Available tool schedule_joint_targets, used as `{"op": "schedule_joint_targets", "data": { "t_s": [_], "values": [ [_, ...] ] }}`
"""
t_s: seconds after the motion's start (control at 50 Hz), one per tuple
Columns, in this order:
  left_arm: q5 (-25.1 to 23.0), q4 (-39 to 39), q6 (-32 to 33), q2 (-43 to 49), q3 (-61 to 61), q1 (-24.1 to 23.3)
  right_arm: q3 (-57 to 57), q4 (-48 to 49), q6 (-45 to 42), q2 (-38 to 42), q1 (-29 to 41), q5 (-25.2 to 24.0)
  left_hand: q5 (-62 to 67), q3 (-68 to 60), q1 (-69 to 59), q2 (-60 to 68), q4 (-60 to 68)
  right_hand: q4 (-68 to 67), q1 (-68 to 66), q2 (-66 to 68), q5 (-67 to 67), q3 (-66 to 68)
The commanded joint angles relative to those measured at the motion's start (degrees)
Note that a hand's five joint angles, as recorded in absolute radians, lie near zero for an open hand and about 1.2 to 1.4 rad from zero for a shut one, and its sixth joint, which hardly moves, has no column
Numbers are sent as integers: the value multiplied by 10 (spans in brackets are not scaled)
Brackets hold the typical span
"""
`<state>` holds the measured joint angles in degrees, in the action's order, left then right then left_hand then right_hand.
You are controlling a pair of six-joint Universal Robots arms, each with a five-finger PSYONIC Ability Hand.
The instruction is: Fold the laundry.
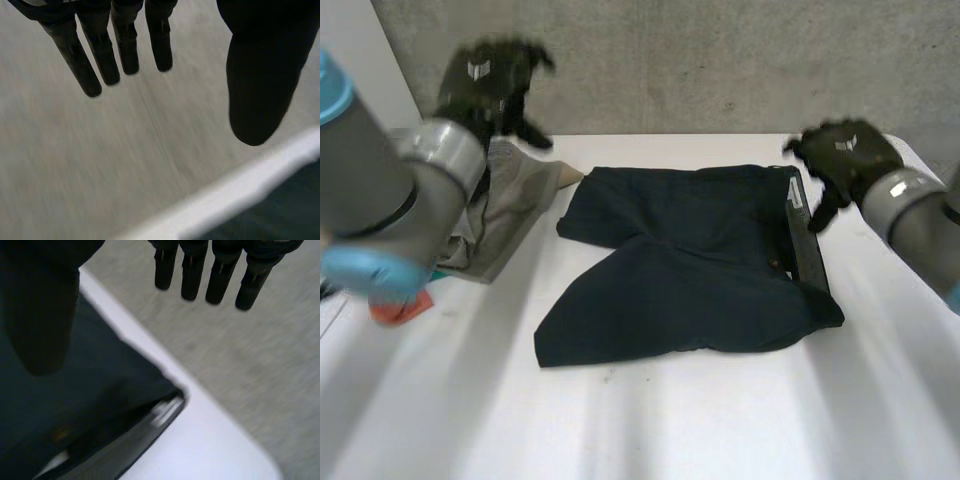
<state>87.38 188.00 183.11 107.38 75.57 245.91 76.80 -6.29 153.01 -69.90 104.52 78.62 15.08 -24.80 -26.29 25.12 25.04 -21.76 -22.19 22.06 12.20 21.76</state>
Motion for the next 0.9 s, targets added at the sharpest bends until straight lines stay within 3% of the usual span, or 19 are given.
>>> {"op": "schedule_joint_targets", "data": {
  "t_s": [0.02, 0.12, 0.2, 0.36, 0.48, 0.62, 0.68, 0.7, 0.72, 0.78, 0.9],
  "values": [
    [-6, -128, -1, -78, 191, -12, 133, -43, -42, -56, -42, -82, 192, -195, -180, 192, 193, -157, -153, 154, 153, 157],
    [-10, -111, -1, -75, 279, -38, 206, -26, -100, -61, -48, -103, 235, -238, -223, 234, 235, -226, -222, 223, 222, 226],
    [-9, -62, 0, -47, 307, -44, 255, 27, -126, -60, -56, -109, 114, -117, -102, 114, 115, -201, -197, 198, 197, 201],
    [-7, -20, 1, 28, 275, -35, 279, 133, -130, -33, -56, -112, 3, -6, 9, 3, 3, -105, -101, 102, 101, 105],
    [-5, 10, 1, 75, 235, -32, 269, 176, -131, 12, -53, -110, -4, 1, 16, -4, -4, -94, -89, 91, 89, 93],
    [-4, 11, 33, 126, 191, -33, 259, 215, -134, 39, -50, -106, 6, -9, 6, 6, 7, -169, -165, 166, 165, 169],
    [-4, 12, 67, 140, 182, -34, 255, 217, -138, 51, -50, -103, 88, -91, -76, 88, 89, -330, -326, 327, 326, 330],
    [-5, 14, 77, 141, 182, -34, 253, 218, -138, 53, -51, -102, 157, -160, -145, 156, 157, -497, -493, 494, 493, 497],
    [-5, 16, 87, 141, 181, -36, 252, 220, -138, 51, -51, -102, 302, -305, -290, 302, 303, -582, -577, 579, 577, 582],
    [-5, 25, 93, 137, 181, -39, 252, 220, -134, 49, -53, -100, 548, -551, -536, 548, 549, -582, -578, 579, 578, 582],
    [-2, 48, 102, 124, 191, -45, 261, 202, -132, 28, -56, -96, 549, -552, -537, 549, 550, -582, -578, 579, 578, 582]
  ]
}}
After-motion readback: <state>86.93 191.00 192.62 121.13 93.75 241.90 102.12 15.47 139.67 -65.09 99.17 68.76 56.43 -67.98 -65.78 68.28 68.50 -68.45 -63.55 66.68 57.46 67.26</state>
